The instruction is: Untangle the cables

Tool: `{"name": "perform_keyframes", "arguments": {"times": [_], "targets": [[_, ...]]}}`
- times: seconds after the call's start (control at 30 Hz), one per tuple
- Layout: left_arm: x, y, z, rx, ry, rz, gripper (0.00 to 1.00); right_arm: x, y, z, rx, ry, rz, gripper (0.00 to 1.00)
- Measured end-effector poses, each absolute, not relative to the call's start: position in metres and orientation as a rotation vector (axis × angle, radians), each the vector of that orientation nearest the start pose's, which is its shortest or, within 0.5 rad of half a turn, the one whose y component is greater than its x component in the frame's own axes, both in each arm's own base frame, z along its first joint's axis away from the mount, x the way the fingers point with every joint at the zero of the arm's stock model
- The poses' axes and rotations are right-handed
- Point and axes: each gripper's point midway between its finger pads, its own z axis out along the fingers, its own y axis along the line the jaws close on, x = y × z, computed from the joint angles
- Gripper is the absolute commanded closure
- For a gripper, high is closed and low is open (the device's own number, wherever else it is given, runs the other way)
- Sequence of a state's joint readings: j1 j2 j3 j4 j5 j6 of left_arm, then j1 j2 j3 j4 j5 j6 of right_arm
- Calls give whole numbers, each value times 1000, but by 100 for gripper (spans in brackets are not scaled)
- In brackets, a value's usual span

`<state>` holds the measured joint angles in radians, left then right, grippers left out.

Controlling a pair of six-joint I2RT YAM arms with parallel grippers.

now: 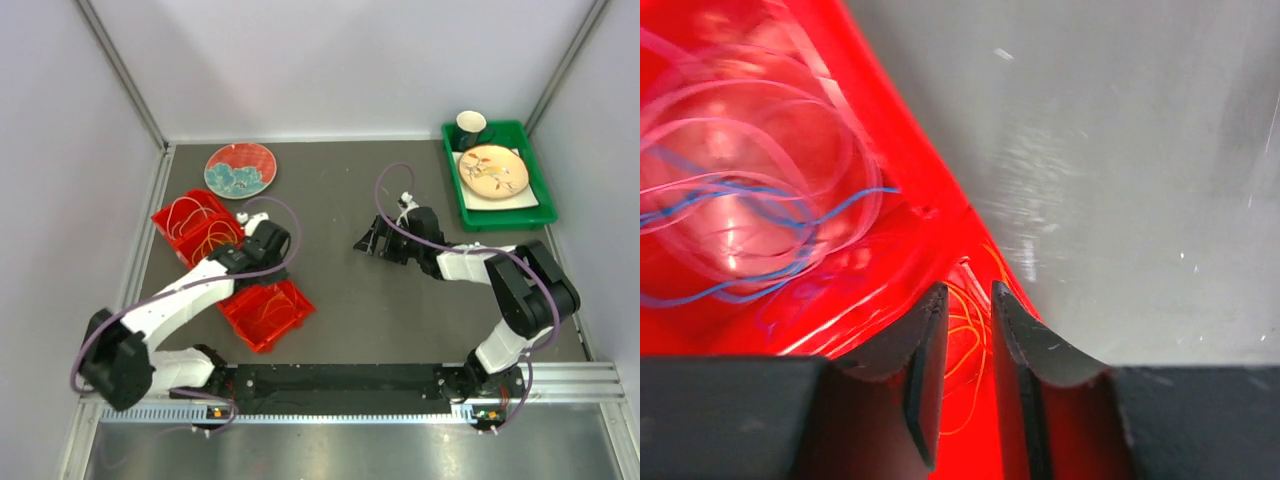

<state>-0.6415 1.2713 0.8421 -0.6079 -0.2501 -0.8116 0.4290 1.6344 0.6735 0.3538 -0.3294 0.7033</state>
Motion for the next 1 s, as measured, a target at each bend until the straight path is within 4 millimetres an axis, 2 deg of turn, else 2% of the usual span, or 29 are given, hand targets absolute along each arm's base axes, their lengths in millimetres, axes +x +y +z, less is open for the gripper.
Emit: {"name": "perform_keyframes", "arguments": {"times": [0.13,0.2,0.4,0.53,0.73,0.83,0.9,1.0], "targets": [[238,-130,106,-389,2480,-173,68,329,242,53,114,2316,978,1],[235,-123,109,-404,2479,-155,62,329,242,53,113,2316,978,1],[221,-135,108,-330,2537,-169,47,329,242,53,113,2316,978,1],[225,-145,117,-288,2540,-159,40,329,242,53,113,2316,979,1],[231,-136,128,-281,2504,-94,39,329,242,53,113,2316,979,1],[231,-131,127,-252,2504,-58,27,329,242,53,113,2316,979,1],[231,-128,127,-237,2501,-35,14,328,242,53,113,2316,979,1],[233,-123,129,-222,2484,-7,7,328,242,53,113,2316,979,1]]}}
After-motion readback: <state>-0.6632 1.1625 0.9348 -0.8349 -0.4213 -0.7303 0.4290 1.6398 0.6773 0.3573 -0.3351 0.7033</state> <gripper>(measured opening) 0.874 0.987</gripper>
